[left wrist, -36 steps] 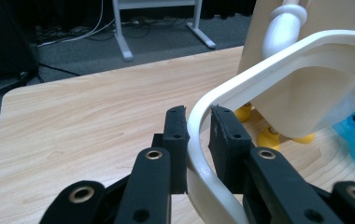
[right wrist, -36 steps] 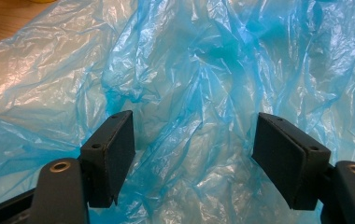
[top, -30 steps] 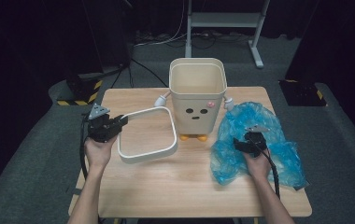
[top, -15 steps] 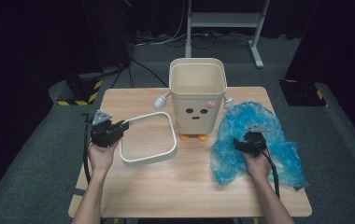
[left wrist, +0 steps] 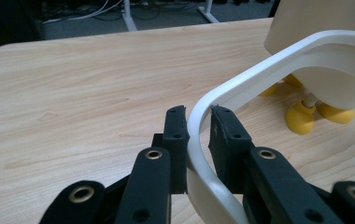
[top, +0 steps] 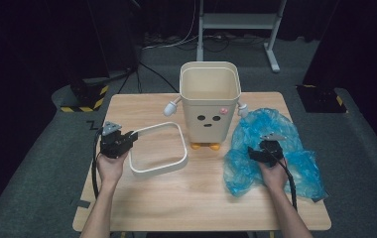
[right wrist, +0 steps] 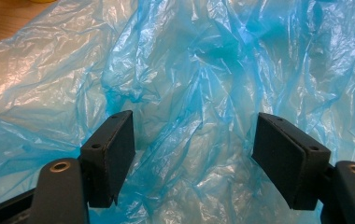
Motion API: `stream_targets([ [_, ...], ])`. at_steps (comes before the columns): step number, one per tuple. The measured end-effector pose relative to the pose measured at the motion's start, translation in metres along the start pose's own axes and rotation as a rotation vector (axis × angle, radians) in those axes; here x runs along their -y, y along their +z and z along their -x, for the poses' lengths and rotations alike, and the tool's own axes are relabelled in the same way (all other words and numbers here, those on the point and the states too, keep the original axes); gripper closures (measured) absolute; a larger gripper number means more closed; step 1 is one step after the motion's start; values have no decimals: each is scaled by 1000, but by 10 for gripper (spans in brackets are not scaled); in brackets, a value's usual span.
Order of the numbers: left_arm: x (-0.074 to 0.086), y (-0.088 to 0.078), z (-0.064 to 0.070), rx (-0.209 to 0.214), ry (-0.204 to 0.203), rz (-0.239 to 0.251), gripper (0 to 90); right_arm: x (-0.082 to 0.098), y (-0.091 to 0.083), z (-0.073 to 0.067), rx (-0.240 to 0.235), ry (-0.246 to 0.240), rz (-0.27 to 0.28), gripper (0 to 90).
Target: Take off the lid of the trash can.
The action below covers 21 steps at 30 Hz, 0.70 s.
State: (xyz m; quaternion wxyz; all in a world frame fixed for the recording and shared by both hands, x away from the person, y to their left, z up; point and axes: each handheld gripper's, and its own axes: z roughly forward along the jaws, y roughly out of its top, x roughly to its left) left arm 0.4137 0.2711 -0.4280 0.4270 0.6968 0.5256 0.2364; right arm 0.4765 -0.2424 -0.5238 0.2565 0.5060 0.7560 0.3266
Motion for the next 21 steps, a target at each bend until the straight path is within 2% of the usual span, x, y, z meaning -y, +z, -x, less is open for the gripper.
stream_targets([
  [6, 6, 9, -1, 16, -15, -3, 769, 0, 0, -1, 3, 0, -2, 293],
  [14, 15, 25, -4, 1, -13, -19, 769, 0, 0, -1, 7, -2, -1, 293],
  [17, 20, 31, -6, -16, 1, -26, 769, 0, 0, -1, 6, -3, -1, 293],
  [21, 24, 39, -10, -24, -13, -35, 769, 0, -1, -1, 8, 1, -3, 293],
])
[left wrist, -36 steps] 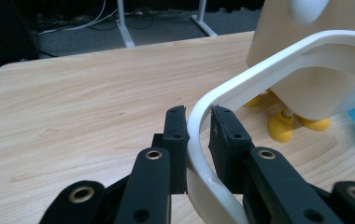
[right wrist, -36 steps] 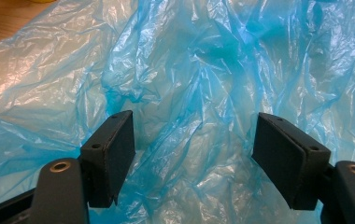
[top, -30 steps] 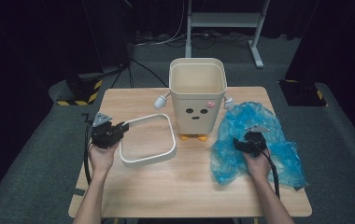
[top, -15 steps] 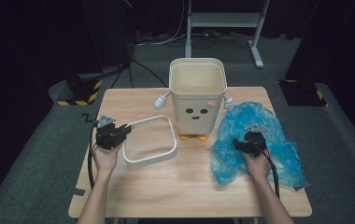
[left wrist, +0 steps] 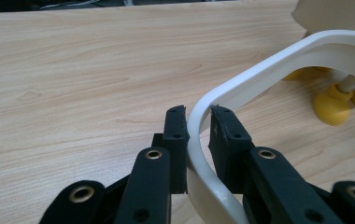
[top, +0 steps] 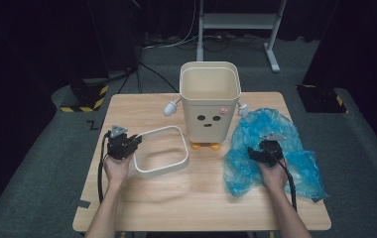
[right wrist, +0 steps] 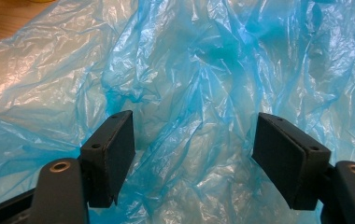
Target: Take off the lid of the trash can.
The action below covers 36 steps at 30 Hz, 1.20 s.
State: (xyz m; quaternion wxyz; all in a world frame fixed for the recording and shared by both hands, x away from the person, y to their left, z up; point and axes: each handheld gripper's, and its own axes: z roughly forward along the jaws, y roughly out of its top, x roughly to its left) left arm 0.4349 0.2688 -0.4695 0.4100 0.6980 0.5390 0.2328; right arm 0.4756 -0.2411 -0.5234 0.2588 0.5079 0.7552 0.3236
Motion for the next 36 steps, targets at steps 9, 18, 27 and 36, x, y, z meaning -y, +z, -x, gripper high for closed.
stream_targets([
  [9, 11, 16, -2, -71, 21, -16, 769, 0, 0, 0, 0, -1, 1, 293],
  [18, 17, 26, -4, -89, 9, -22, 769, 0, 0, 0, 1, -1, 1, 293],
  [27, 21, 38, -4, -118, 8, -10, 767, 0, 0, 0, 4, -4, 3, 293],
  [36, 29, 46, -3, -155, 34, -17, 767, 0, 0, -1, 6, -2, 2, 292],
])
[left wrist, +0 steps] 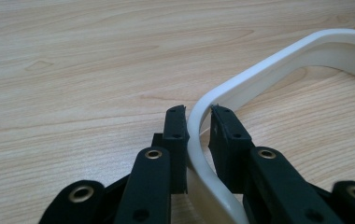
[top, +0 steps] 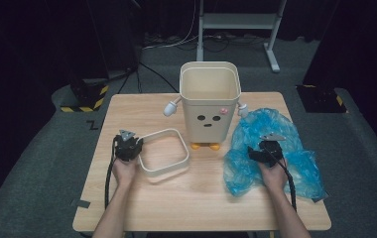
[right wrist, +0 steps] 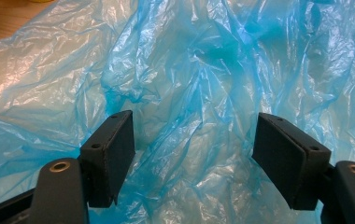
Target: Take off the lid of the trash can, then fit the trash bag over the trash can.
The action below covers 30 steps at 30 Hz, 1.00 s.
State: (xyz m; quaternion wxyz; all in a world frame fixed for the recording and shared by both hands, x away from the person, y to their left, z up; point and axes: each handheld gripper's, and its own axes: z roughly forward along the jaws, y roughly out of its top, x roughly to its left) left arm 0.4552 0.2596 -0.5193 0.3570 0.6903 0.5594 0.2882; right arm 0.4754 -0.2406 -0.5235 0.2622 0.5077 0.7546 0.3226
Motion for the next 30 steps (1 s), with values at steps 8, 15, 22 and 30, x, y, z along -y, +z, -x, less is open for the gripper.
stream_targets([
  [8, 3, 5, 5, -15, 39, -9, 764, 0, 0, 0, -2, 6, 0, 293],
  [15, 1, 12, 2, -6, 0, -92, 539, 0, 1, 1, -4, 8, -1, 293],
  [22, 0, 13, 2, 3, 10, -99, 396, -1, 1, 2, -7, 20, -5, 292],
  [30, 0, 13, 2, 1, 5, -103, 379, -1, 2, 5, -28, 45, -12, 290],
])
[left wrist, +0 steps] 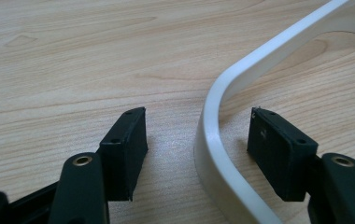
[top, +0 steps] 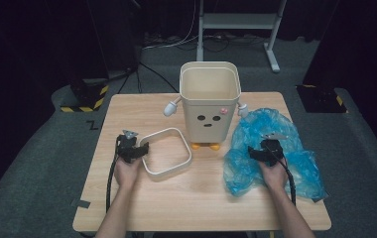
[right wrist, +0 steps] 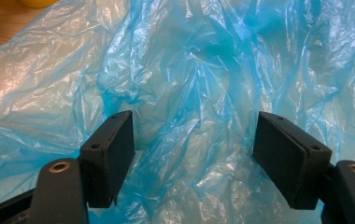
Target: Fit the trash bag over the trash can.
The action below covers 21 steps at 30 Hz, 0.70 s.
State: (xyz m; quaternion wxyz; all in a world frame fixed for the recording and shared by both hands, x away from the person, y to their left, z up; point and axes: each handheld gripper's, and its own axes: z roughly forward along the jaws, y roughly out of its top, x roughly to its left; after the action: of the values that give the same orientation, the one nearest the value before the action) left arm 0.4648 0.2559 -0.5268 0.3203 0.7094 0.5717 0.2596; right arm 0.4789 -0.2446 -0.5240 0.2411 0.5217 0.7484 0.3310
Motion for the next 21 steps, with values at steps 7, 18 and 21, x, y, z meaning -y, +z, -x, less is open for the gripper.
stream_targets([
  [7, 0, 0, 0, 5, 0, -1, 367, -1, 1, -1, 6, 6, -1, 277],
  [18, 0, 1, -2, 10, -15, 3, 361, -12, -10, 8, -15, 37, 25, 174],
  [21, 0, 0, -3, 12, -28, 5, 363, -18, -11, 15, 8, 57, 11, 139],
])
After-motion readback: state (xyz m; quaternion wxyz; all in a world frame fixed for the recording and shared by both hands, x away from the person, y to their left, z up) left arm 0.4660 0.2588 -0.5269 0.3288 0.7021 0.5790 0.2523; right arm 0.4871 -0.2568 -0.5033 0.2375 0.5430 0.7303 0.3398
